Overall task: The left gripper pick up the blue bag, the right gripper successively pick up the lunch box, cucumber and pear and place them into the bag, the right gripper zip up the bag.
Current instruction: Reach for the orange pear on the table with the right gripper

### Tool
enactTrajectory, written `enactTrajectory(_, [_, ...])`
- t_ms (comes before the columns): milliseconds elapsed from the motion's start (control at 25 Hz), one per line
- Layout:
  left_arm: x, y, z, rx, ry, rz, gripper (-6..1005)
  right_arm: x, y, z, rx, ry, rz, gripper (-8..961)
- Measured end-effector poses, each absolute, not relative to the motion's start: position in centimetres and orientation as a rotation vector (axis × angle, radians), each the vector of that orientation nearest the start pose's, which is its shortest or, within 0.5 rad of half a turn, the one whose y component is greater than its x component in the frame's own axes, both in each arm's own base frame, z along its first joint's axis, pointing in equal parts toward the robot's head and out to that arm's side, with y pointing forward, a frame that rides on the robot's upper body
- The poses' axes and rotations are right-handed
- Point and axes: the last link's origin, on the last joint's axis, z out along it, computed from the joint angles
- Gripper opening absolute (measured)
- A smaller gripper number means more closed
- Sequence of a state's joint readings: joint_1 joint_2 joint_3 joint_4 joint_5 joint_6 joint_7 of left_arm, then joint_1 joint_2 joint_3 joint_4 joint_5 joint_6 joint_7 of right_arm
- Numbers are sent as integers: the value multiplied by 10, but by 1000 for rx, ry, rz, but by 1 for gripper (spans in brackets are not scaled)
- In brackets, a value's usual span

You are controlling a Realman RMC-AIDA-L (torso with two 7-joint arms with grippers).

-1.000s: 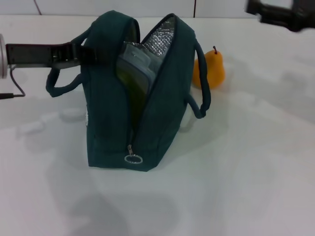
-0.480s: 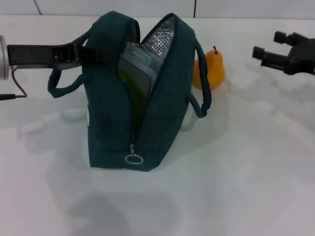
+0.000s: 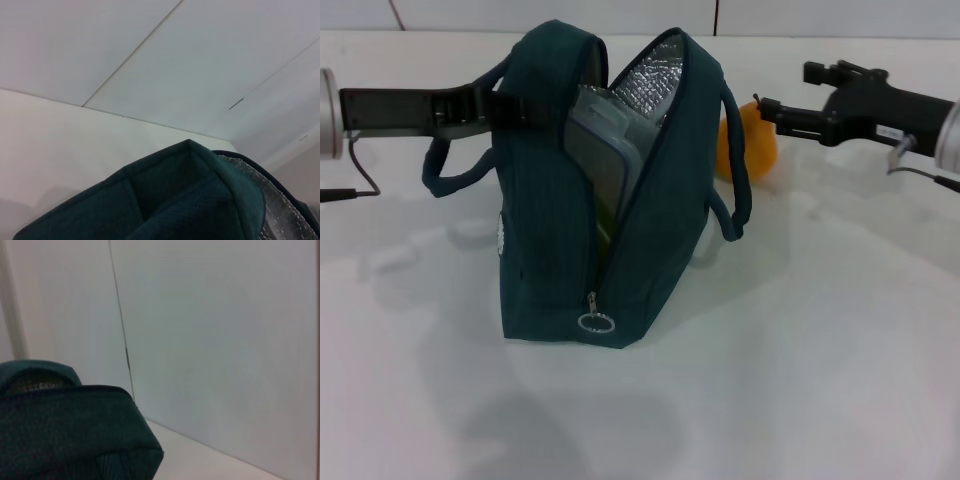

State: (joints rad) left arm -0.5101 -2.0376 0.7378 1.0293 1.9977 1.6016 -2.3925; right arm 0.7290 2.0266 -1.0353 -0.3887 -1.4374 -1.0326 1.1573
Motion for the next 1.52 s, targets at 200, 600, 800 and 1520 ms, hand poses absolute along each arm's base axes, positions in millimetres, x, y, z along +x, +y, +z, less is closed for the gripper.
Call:
enactTrajectory(200, [-234,355,72,-2397,-1537,-732,49,208,428,-32,-2439,451,643,847])
enactTrajectory(600, [-228,356,68,-2408,-1536,-746,49,207,429,-38,-2451,412,606,844])
enactTrajectory(800, [-228,356,67,-2408,-1538,-750,49,205,430,-38,-2447,381,609,842])
enactTrajectory(1520, [-227,357,66,-2392,-1544,-781,49,201,428,-48,-2470,343,596,839])
